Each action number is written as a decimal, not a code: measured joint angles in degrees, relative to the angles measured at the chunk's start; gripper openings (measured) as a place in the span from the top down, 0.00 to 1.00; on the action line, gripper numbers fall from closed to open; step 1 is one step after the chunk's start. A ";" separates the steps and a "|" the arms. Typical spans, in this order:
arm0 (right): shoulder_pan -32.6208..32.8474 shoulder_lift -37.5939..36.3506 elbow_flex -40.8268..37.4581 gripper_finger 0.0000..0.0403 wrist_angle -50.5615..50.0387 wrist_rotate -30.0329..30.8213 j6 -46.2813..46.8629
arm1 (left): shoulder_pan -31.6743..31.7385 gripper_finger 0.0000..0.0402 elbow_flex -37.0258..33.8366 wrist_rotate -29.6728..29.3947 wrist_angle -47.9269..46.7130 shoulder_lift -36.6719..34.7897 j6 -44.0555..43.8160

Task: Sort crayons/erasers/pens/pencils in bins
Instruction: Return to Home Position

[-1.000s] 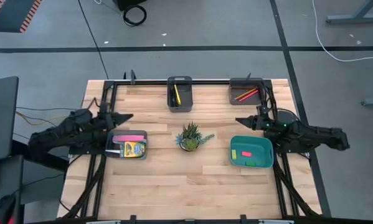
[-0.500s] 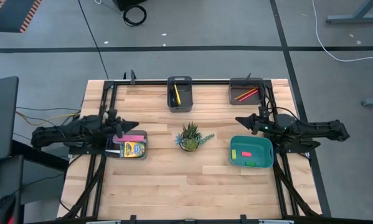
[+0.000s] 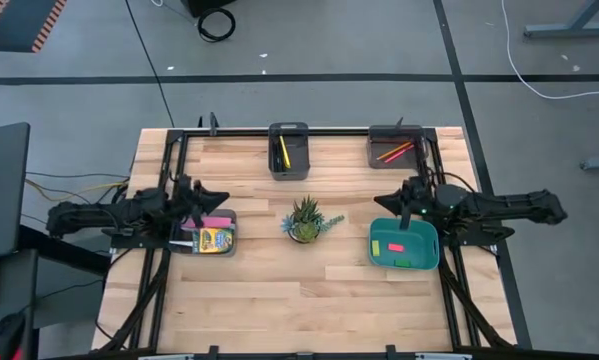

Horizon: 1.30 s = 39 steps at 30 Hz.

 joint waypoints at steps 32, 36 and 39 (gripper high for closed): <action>0.01 2.89 0.06 0.96 -0.43 -1.81 -9.30 | 0.00 0.83 -0.17 -0.21 1.29 0.93 27.45; 0.01 2.89 0.06 0.96 -0.45 -1.81 -9.29 | 0.00 0.83 -0.17 -0.21 1.29 0.93 27.45; 0.01 2.89 0.06 0.96 -0.45 -1.81 -9.29 | 0.00 0.84 -0.17 -0.19 1.30 0.93 27.45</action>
